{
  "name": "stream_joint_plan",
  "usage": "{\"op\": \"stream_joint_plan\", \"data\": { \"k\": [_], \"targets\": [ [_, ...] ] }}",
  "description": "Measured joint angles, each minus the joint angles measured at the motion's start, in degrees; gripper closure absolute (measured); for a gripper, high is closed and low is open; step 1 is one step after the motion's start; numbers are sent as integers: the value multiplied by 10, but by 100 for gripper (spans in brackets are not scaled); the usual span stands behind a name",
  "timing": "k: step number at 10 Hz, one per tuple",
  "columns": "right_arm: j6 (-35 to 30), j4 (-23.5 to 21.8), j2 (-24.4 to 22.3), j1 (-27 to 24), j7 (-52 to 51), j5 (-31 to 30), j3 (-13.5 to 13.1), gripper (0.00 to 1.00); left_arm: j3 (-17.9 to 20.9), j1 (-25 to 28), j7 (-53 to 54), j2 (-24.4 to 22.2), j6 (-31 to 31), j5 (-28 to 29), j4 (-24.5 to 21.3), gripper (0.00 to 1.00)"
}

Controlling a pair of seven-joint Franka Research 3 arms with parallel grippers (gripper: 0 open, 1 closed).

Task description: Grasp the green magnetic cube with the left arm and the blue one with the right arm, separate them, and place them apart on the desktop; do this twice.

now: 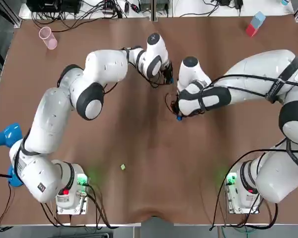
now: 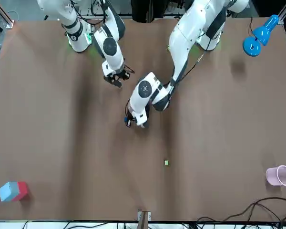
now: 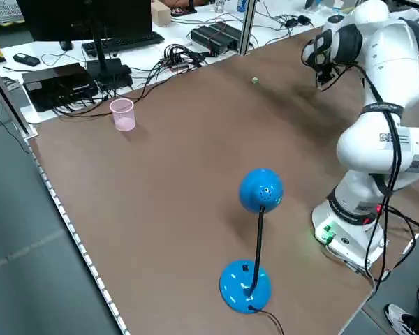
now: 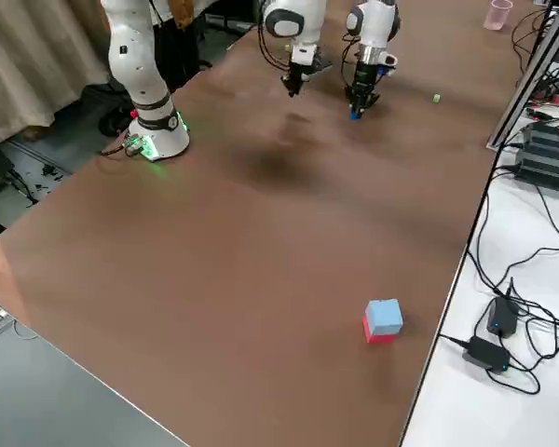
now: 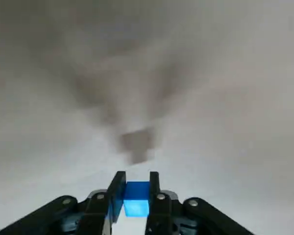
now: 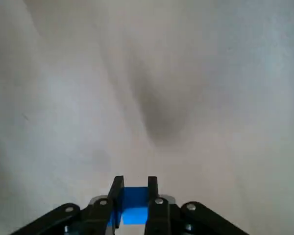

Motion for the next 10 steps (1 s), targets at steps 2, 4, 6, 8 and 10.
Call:
{"op": "stream_joint_plan", "data": {
  "k": [2,4,6,8,10],
  "targets": [
    [1,-22,0,16,-67,0,0,77,2,2,0,1,-1,0,-3,62],
    [1,-35,0,23,-109,0,0,77,5,10,4,-3,-21,0,-1,32],
    [1,-41,0,32,-115,0,0,71,16,26,9,-39,-79,12,11,4],
    [2,-41,-1,35,-116,0,0,52,19,59,14,-120,-151,50,19,0],
    [7,-38,-2,35,-118,0,-4,23,20,98,79,-207,-254,56,19,0]
  ]
}}
